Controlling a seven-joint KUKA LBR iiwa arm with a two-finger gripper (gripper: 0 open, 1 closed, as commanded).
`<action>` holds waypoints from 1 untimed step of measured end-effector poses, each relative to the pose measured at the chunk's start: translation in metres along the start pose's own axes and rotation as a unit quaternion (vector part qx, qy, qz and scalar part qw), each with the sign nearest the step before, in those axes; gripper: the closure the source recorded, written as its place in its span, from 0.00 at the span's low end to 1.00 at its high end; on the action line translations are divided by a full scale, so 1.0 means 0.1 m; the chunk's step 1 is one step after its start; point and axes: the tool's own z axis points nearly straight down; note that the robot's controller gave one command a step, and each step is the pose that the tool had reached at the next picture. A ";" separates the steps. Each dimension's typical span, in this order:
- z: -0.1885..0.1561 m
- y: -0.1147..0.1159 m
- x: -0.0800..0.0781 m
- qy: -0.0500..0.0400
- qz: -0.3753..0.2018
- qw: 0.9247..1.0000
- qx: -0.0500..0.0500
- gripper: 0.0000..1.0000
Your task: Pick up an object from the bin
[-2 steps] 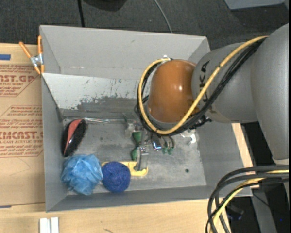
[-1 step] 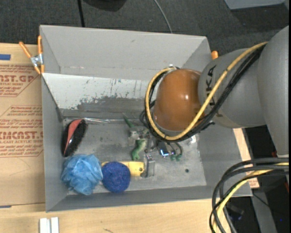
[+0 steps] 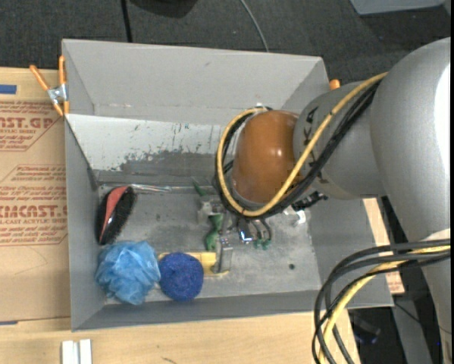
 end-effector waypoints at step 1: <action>0.10 0.30 -0.02 0.002 -0.065 0.998 -0.002 0.00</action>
Offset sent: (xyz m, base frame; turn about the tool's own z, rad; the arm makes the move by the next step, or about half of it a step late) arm -0.0172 0.0589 -0.0186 -0.2781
